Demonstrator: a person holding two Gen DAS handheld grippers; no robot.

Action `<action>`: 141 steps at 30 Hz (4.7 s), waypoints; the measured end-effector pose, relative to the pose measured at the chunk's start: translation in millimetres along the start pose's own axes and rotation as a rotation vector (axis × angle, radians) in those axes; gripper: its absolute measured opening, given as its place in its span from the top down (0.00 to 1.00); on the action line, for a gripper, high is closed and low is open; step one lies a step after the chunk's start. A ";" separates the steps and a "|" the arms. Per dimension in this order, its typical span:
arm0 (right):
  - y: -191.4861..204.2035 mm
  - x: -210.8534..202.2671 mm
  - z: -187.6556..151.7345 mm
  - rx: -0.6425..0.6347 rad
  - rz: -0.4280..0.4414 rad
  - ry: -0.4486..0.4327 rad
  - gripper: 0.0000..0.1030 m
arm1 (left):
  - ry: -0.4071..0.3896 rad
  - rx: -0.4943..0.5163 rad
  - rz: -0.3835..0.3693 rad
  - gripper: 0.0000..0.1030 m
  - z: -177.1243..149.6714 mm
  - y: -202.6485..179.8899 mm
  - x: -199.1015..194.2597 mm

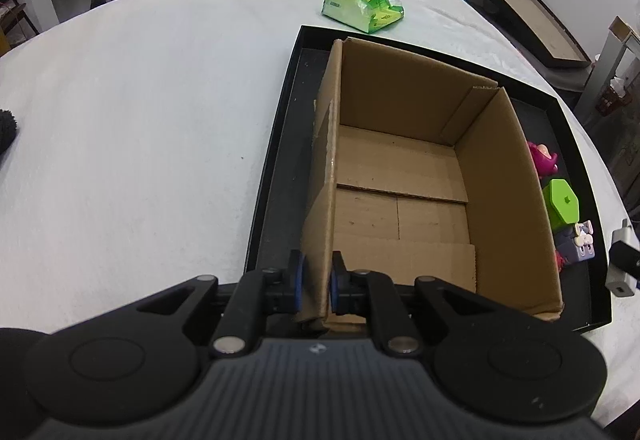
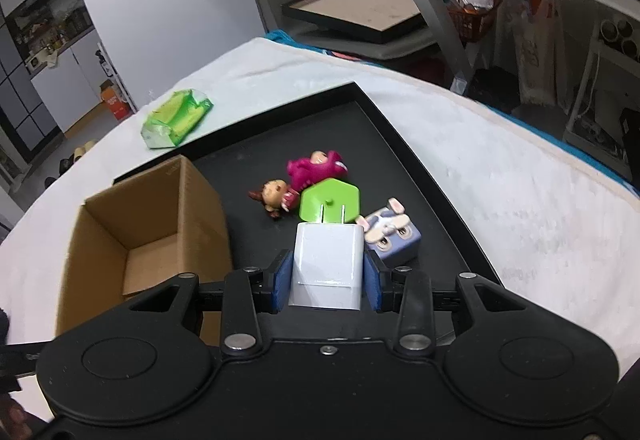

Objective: Organize rigid objects
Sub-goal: 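Drop the white charger into the box with the right gripper while the left grips the box wall, then grasp the red figurine with bottle using the right gripper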

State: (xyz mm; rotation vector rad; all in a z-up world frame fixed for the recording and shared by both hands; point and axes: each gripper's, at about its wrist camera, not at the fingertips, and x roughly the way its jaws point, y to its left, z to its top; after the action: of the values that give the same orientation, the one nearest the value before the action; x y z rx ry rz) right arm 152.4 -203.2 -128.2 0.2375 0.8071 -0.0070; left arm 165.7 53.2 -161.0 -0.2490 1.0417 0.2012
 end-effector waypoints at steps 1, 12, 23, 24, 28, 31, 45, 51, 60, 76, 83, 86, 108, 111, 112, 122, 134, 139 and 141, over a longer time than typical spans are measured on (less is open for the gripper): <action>2.3 -2.3 1.2 -0.011 0.005 -0.007 0.64 | -0.001 -0.003 0.000 0.89 0.1 -0.1 0.3; 31.8 -16.7 17.2 -0.077 0.077 -0.065 0.64 | 0.006 -0.030 -0.028 0.88 -3.5 2.8 1.0; 71.9 -6.4 19.3 -0.146 0.184 -0.056 0.64 | 0.032 -0.049 -0.060 0.88 -4.9 3.9 2.0; 75.4 -5.3 19.1 -0.152 0.195 -0.053 0.64 | 0.032 -0.050 -0.064 0.87 -5.1 3.9 2.2; 91.3 2.1 17.4 -0.173 0.246 -0.040 0.64 | 0.035 -0.050 -0.074 0.87 -5.4 5.1 1.7; 101.3 7.6 16.4 -0.177 0.265 -0.030 0.64 | 0.038 -0.049 -0.078 0.87 -4.5 5.9 2.2; 141.6 21.7 26.7 -0.220 0.370 -0.041 0.60 | 0.046 -0.078 -0.101 0.87 1.3 13.9 6.3; 136.0 14.3 26.3 -0.263 0.337 -0.051 0.45 | 0.050 -0.088 -0.096 0.87 4.4 18.3 5.7; 92.5 -3.1 8.7 -0.276 0.249 -0.050 0.41 | 0.071 -0.013 -0.035 0.87 9.9 4.2 1.1; 35.9 21.8 -4.1 -0.130 0.167 0.006 0.40 | 0.078 0.043 0.101 0.52 18.1 -17.3 -3.1; 12.7 40.9 -9.4 -0.093 0.099 0.039 0.39 | 0.093 0.061 0.149 0.51 18.7 -28.7 1.2; 3.3 50.3 -8.1 -0.060 0.090 0.069 0.39 | 0.095 0.076 0.176 0.50 19.4 -33.0 1.8; -9.5 93.1 -11.7 -0.090 0.032 0.123 0.69 | 0.100 0.102 0.262 0.50 28.3 -51.4 12.6; -8.4 86.3 -7.7 -0.087 0.048 0.100 0.69 | 0.096 0.102 0.263 0.50 27.9 -50.0 12.2; -8.4 84.7 -7.1 -0.088 0.051 0.095 0.69 | 0.095 0.101 0.262 0.50 28.0 -49.5 12.2; -2.3 59.4 7.1 -0.078 0.095 0.015 0.70 | 0.083 0.084 0.245 0.50 25.3 -40.7 7.9; 22.1 26.6 20.9 -0.130 0.156 -0.086 0.69 | 0.076 0.065 0.198 0.50 19.1 -27.0 -0.5; 30.8 19.2 22.9 -0.146 0.175 -0.108 0.69 | 0.069 0.090 0.167 0.50 13.3 -27.6 -1.8; 34.9 16.5 23.1 -0.156 0.189 -0.118 0.69 | 0.067 0.092 0.156 0.50 12.1 -27.1 -1.7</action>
State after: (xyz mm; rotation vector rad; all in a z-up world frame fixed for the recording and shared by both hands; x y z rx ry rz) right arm 183.7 -172.8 -117.3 0.1637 0.6613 0.2174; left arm 182.4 30.9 -150.7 -0.0919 1.1349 0.2861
